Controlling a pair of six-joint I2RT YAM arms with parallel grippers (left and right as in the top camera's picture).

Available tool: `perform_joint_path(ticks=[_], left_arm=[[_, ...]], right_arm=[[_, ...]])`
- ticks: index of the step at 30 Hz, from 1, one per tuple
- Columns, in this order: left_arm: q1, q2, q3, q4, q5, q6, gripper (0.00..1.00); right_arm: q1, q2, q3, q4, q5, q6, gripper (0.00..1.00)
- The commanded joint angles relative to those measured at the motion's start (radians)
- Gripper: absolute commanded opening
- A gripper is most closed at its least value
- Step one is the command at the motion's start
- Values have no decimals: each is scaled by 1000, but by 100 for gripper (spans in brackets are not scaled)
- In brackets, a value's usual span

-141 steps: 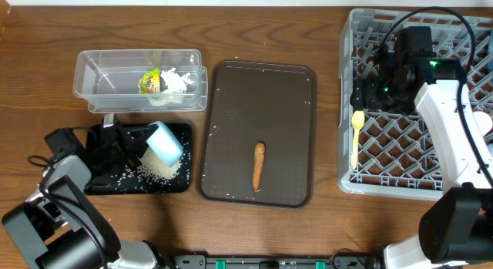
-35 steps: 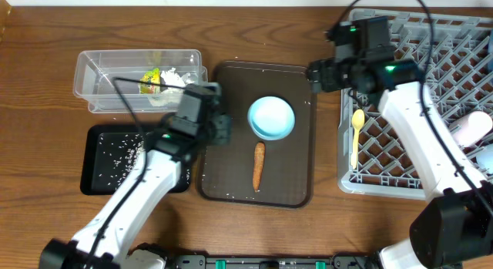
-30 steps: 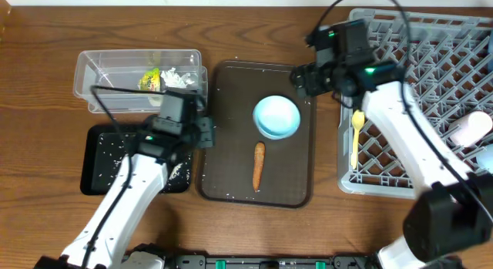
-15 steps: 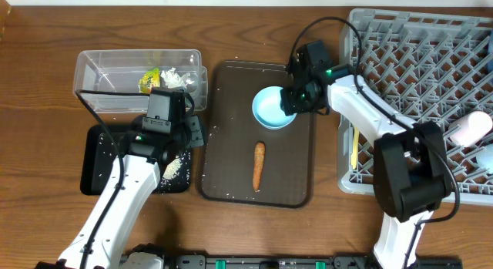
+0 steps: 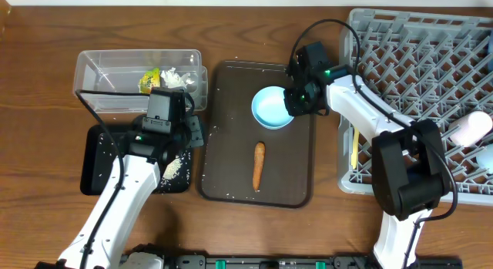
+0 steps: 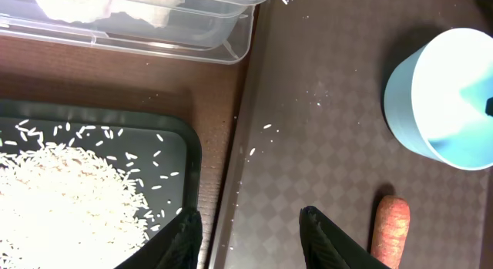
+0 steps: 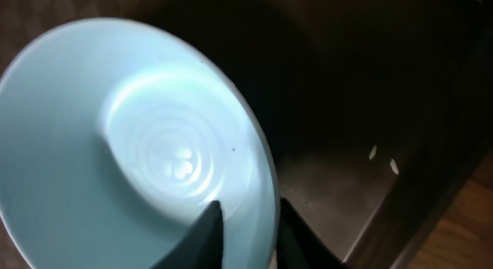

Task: Sort waste into correct bins and load items into the dishwasher rack
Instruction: 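Lift light blue bowl with right gripper and place it in dish rack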

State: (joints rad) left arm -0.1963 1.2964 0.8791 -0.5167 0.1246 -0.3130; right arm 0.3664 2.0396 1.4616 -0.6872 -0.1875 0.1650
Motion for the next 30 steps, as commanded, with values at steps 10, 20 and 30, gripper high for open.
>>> perform_joint_path(ticks=[10,20,30], left_arm=[[4,-10,9,-2,-5,9,44],[4,-10,9,-2,-6,9,44],[4,-10,9,5,-6,9,44]], right_arm=[[13,8,9,-29,52,68,1],[-59,-128,74,-8,153,46,1],[-199,-354,106,89,723,-264,1]])
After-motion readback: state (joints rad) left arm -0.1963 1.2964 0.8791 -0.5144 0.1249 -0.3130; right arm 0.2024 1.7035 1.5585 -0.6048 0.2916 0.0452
